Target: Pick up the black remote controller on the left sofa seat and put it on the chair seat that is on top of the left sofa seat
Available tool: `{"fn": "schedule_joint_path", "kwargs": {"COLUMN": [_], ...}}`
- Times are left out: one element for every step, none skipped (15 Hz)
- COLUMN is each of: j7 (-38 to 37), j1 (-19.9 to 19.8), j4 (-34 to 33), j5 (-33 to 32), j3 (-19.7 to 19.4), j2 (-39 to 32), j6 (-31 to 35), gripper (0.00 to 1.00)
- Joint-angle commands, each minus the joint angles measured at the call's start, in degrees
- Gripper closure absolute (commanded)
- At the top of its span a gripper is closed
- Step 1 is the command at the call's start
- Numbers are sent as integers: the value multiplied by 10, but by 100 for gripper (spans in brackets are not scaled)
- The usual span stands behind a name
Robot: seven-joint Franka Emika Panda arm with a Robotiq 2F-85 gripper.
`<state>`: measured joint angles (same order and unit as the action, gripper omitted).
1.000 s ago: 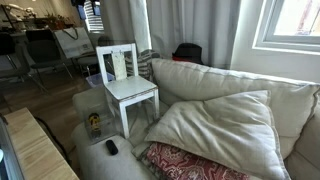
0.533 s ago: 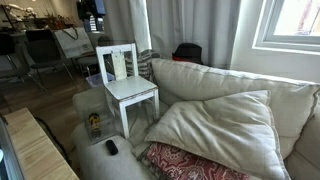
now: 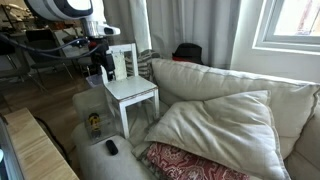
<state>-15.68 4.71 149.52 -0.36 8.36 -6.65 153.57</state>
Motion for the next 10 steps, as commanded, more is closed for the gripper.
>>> {"fn": "schedule_joint_path", "kwargs": {"j7": [-16,0,1,1,1,1,1,0,0,0], "j1": [24,23,26,27,27,27,26,26,26,26], "j4": [-10,1,0,-3,-5,-5,-5,-5,-5,-5], "j5": [-21,-2,0,0,0,-1,-1,-1,-1,-1], "j3": [-21,-18,-20,-21,-22,-22,-22,-22,-22,-22], "j2": [-103,-54,-72,-77,-74,-70,-66,-64,-62,-62], "j6": [76,43,53,54,53,53,53,53,53,53], "gripper": [0,0,0,0,0,0,0,0,0,0]}}
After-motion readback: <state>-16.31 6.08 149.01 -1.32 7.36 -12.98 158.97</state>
